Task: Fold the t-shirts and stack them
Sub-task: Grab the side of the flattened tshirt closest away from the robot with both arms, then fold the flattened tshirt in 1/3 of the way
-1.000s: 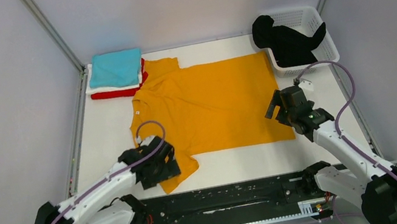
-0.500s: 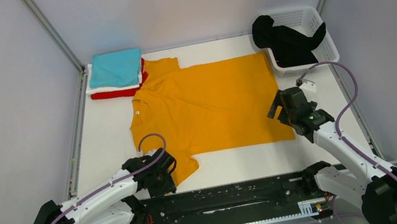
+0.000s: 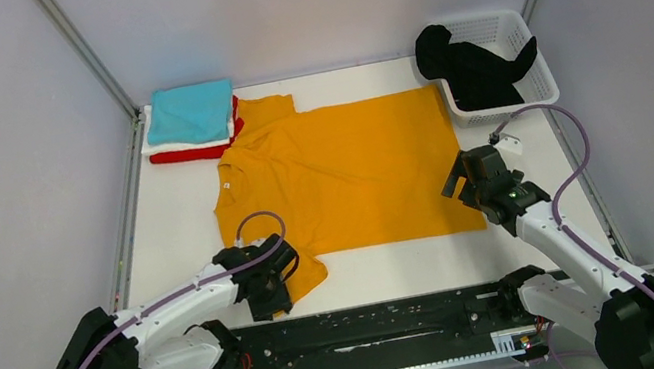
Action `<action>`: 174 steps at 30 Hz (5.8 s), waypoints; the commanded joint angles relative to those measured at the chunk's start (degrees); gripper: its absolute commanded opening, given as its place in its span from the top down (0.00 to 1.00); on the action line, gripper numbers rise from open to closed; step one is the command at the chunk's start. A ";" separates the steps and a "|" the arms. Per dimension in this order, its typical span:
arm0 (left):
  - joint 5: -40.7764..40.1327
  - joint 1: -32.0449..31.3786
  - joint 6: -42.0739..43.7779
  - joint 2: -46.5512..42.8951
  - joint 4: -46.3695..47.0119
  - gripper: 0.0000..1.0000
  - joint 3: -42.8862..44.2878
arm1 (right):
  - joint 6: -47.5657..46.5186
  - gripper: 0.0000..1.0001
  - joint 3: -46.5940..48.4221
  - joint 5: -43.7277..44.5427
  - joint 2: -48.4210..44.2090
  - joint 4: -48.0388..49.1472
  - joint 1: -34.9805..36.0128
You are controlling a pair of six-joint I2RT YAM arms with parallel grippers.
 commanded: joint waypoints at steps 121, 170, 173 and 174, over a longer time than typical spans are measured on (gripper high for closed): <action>-7.74 28.93 28.18 9.94 26.80 1.00 30.72 | -0.15 0.96 22.70 -5.84 23.79 -9.92 -9.56; 13.80 28.15 15.90 13.43 35.68 0.01 1.56 | 4.48 0.01 -2.22 -24.37 20.46 -4.60 6.49; 12.43 26.12 13.17 6.42 32.36 0.01 -3.95 | 7.23 0.00 -6.58 -27.47 14.39 -6.78 7.03; 12.01 25.49 12.03 4.06 31.24 0.01 -5.38 | 8.21 0.00 -7.62 -28.41 12.59 -7.30 7.61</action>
